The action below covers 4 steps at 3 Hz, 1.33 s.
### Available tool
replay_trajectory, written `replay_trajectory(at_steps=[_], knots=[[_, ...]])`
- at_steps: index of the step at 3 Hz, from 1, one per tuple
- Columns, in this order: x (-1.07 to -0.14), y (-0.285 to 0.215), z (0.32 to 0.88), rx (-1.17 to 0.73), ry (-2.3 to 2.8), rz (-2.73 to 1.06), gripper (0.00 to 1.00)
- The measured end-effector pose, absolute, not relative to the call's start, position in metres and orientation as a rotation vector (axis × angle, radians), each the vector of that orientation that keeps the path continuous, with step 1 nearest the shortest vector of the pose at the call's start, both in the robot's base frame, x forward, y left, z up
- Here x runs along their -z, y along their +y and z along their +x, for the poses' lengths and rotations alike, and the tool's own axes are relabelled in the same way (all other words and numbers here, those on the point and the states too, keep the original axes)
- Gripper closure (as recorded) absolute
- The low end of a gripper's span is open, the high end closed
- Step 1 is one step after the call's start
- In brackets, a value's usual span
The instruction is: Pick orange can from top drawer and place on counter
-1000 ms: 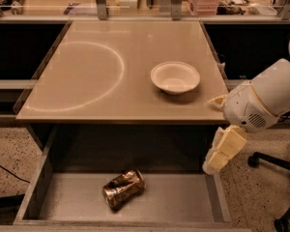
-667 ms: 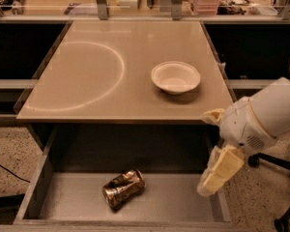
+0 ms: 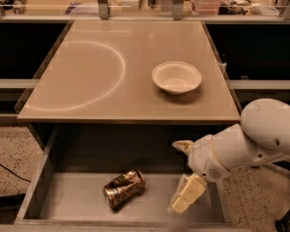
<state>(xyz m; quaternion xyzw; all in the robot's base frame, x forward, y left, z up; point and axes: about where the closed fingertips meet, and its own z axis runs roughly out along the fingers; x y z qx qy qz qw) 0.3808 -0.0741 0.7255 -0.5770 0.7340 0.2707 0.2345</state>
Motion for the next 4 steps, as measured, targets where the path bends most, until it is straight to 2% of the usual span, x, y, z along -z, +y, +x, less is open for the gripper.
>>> replay_trajectory(at_steps=[3, 4], knots=[[-0.696, -0.081, 0.382, -0.720, 2.074, -1.454, 0.00], [-0.676, -0.064, 0.409, -0.686, 2.031, -1.467, 0.00]])
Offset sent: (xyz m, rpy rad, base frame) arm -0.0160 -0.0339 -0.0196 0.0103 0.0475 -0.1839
